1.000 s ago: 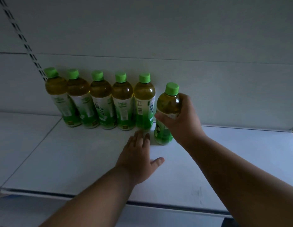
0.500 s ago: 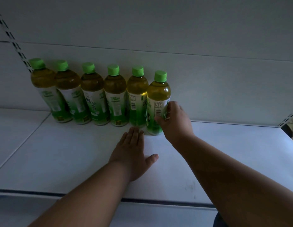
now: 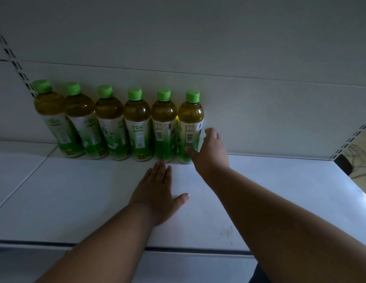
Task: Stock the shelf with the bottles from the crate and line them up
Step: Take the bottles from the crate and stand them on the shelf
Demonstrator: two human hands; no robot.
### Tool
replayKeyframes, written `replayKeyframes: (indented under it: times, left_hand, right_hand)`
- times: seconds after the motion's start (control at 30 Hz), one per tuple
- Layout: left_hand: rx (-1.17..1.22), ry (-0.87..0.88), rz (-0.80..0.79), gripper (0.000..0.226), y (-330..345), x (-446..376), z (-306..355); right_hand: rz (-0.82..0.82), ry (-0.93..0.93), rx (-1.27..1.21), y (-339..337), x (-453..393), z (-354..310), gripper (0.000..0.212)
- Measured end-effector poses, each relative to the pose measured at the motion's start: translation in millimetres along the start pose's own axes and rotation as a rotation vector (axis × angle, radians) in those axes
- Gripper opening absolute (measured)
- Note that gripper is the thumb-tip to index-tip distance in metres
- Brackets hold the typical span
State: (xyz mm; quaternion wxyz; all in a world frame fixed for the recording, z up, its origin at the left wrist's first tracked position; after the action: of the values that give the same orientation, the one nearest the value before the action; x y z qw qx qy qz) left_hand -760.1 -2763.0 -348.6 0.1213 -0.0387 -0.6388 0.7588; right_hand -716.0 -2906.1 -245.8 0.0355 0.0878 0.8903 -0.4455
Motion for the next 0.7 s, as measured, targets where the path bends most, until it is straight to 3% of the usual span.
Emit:
replayKeyframes:
  times: [0.27, 0.37, 0.53, 0.7]
  left_hand:
    - [0.133, -0.045, 0.23, 0.091, -44.1, 72.0, -22.6]
    - [0.18, -0.211, 0.323, 0.092, -64.3, 128.2, -72.7]
    - [0.105, -0.455, 0.416, 0.118, -87.6, 252.6, -156.2]
    - [0.049, -0.767, 0.49, 0.111, -93.4, 407.2, -211.6]
  right_hand:
    - [-0.033, -0.402, 0.097, -7.0, 72.1, -84.0, 0.064]
    - [-0.067, -0.557, 0.08, 4.1, 110.5, -135.2, 0.063]
    - [-0.231, -0.812, -0.004, 52.4, 195.9, -230.0, 0.063]
    - [-0.362, -1.06, -0.131, 92.9, 301.3, -317.0, 0.055]
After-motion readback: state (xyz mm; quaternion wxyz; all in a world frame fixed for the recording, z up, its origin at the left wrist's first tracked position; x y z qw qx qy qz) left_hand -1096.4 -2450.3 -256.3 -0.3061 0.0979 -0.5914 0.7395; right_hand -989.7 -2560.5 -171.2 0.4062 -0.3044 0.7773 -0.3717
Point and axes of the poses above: each hand's wrist, its own x-axis away from the middle knuckle, its own y-axis out of the palm, z = x × y, the point moved 10 cm from there along -x, towards the middle knuckle, and after that the axes turned 3 degrees about x, right-handed, at the moved point
